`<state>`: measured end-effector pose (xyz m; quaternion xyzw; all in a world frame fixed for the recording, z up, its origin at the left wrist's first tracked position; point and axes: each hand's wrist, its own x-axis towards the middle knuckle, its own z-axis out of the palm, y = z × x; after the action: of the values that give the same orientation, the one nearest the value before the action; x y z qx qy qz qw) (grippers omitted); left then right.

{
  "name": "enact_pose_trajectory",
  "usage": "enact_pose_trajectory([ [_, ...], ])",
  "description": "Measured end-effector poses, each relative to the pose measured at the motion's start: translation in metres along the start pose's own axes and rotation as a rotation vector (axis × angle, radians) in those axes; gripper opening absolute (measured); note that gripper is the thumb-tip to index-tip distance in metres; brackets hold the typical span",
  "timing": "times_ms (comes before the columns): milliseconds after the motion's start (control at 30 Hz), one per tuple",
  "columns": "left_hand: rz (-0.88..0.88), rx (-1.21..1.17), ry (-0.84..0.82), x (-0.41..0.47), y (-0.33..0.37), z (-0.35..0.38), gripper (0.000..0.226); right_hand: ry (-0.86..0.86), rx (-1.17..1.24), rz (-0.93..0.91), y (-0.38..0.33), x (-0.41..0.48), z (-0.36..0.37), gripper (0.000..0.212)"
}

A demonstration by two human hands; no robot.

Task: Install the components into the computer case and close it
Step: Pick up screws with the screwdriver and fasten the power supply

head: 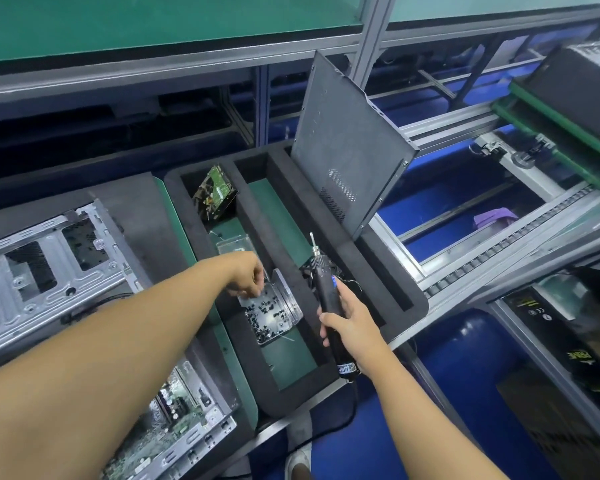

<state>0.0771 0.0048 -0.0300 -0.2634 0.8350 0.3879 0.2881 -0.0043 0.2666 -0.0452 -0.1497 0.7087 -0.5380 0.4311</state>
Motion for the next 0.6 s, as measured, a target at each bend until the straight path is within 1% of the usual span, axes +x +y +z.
enact_pose_trajectory([
  [67, -0.059, 0.111, -0.005, 0.010, 0.009, 0.008, 0.008, -0.006, 0.013, 0.018, 0.004, 0.005, -0.004, 0.078],
  [100, -0.073, 0.150, 0.007, 0.015, 0.013, 0.012, 0.011, -0.016, 0.015, 0.021, 0.005, 0.007, -0.005, 0.078],
  [167, -0.113, 0.163, 0.026, 0.025, 0.018, 0.020, 0.018, -0.041, 0.015, 0.024, 0.006, 0.011, -0.007, 0.078],
  [233, -0.154, 0.178, 0.006, 0.033, 0.024, 0.028, 0.022, -0.055, 0.020, 0.034, 0.007, 0.015, -0.008, 0.077],
  [300, -0.198, 0.164, 0.004, 0.045, 0.023, 0.039, 0.012, -0.062, 0.027, 0.043, 0.007, 0.020, -0.010, 0.077],
  [333, -0.237, 0.139, 0.001, 0.051, 0.022, 0.044, 0.016, -0.067, 0.029, 0.043, 0.007, 0.023, -0.011, 0.077],
  [367, -0.255, 0.142, 0.018, 0.051, 0.023, 0.048, 0.021, -0.072, 0.030, 0.041, 0.006, 0.025, -0.011, 0.078],
  [433, -0.278, 0.204, 0.115, 0.052, 0.019, 0.052, 0.005, -0.085, 0.031, 0.029, 0.004, 0.030, -0.012, 0.079],
  [467, -0.302, 0.223, 0.165, 0.058, 0.013, 0.055, 0.015, -0.091, 0.030, 0.021, 0.003, 0.033, -0.012, 0.080],
  [500, -0.322, 0.220, 0.188, 0.059, 0.012, 0.055, 0.019, -0.095, 0.028, 0.018, 0.002, 0.035, -0.013, 0.080],
  [600, -0.366, 0.211, 0.206, 0.062, 0.010, 0.061, 0.021, -0.106, 0.025, 0.028, 0.001, 0.042, -0.014, 0.079],
])
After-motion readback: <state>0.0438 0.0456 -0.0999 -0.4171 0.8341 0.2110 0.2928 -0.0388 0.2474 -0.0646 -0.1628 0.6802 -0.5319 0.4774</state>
